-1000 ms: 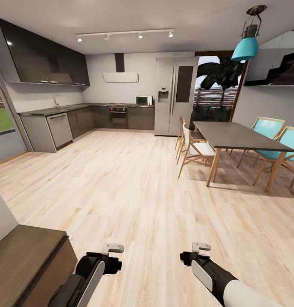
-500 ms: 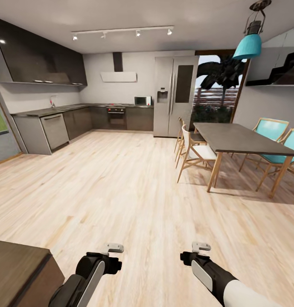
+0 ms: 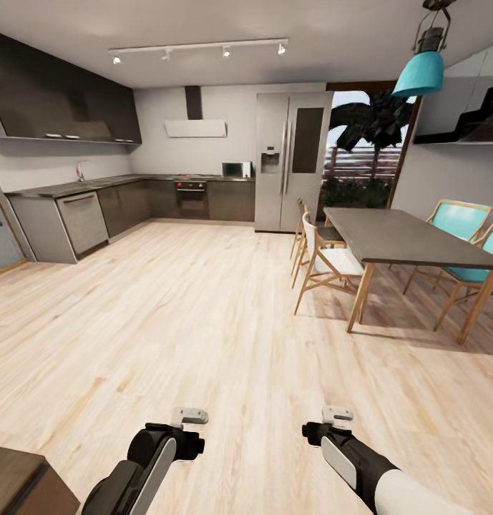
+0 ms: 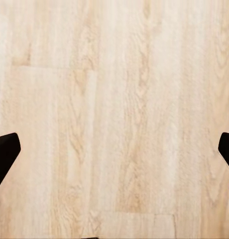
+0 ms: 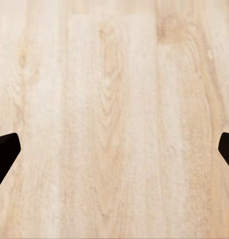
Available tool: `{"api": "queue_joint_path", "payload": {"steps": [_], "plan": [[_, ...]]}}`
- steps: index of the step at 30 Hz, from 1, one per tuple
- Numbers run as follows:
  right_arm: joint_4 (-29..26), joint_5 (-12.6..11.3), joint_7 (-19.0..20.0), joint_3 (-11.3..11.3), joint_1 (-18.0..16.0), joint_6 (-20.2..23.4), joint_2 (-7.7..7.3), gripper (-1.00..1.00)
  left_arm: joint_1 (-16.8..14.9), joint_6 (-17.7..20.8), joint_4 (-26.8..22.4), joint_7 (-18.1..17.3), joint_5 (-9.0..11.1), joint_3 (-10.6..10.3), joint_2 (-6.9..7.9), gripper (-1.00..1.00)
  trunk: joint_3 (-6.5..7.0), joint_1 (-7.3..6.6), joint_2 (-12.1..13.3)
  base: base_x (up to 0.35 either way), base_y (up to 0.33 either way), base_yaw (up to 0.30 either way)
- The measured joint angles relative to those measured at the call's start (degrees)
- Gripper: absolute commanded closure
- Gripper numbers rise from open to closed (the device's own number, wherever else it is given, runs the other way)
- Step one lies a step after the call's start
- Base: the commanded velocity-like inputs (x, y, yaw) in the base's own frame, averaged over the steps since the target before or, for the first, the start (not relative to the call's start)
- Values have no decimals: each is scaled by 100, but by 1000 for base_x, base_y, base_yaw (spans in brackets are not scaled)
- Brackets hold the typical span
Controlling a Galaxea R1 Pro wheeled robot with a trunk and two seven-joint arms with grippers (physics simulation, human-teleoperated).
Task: Place each of the two pumpkins and all three candles from the living room inside a cabinet in the living room (use any cabinet), then make sure every cabinet is closed, and position the cauldron so it is next to a table in the living room.
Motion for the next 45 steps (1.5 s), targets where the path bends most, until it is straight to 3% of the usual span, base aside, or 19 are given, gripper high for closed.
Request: {"api": "queue_joint_path", "payload": {"steps": [22, 45], "plan": [[1, -1, -48, 0, -1, -45, 3, -100, 0, 0, -9, 0, -9, -13, 0, -100, 0, 0, 0, 298, -171, 8], [10, 35, -59, 0, -2, -28, 17, -100, 1, 0, -11, 12, -9, -12, 1, -100, 0, 1, 0, 254, -222, 267]]}}
